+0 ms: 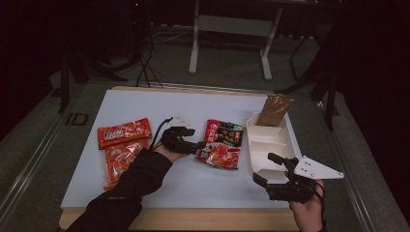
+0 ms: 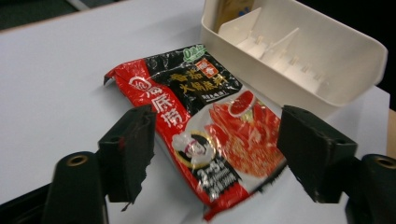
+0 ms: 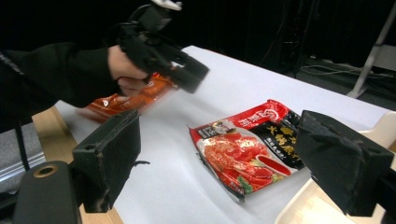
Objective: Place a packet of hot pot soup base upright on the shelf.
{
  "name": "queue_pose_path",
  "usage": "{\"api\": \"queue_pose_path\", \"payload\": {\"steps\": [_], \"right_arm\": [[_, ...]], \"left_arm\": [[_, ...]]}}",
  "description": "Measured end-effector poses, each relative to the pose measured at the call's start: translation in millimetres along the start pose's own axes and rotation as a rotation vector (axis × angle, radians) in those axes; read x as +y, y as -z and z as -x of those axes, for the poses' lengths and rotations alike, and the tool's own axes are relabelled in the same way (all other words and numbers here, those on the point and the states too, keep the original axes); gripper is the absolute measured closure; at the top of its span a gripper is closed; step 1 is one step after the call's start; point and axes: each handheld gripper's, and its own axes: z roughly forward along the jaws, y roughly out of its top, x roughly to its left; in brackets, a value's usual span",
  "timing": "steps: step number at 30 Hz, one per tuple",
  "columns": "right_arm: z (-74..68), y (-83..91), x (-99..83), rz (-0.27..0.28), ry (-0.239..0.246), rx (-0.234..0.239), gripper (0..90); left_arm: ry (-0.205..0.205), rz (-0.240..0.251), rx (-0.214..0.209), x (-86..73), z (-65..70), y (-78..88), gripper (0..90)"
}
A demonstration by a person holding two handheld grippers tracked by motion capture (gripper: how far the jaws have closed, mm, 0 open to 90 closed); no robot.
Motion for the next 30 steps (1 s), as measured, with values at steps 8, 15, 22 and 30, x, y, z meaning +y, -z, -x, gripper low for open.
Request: {"api": "queue_pose_path", "payload": {"steps": [8, 15, 22, 30], "right_arm": [[-0.9, -5.0, -4.2, -0.02, 0.011, 0.01, 14.4], [-0.5, -10.2, -7.1, -0.037, 0.017, 0.019, 14.5], [-1.6, -12.3, -7.7, -0.047, 0.028, 0.025, 14.4], [-1.0, -11.8, -7.9, -0.047, 0.028, 0.024, 14.4]], "left_arm": [[0.033, -0.074, 0.059, 8.3, -16.1, -34.0, 30.2], [0.094, -0.112, 0.114, 10.0, -33.1, -59.0, 36.4], [0.151, -0.179, 0.111, 8.8, -40.9, -79.3, 37.4], [0.182, -0.264, 0.125, 3.5, -41.3, -103.2, 37.4]]}}
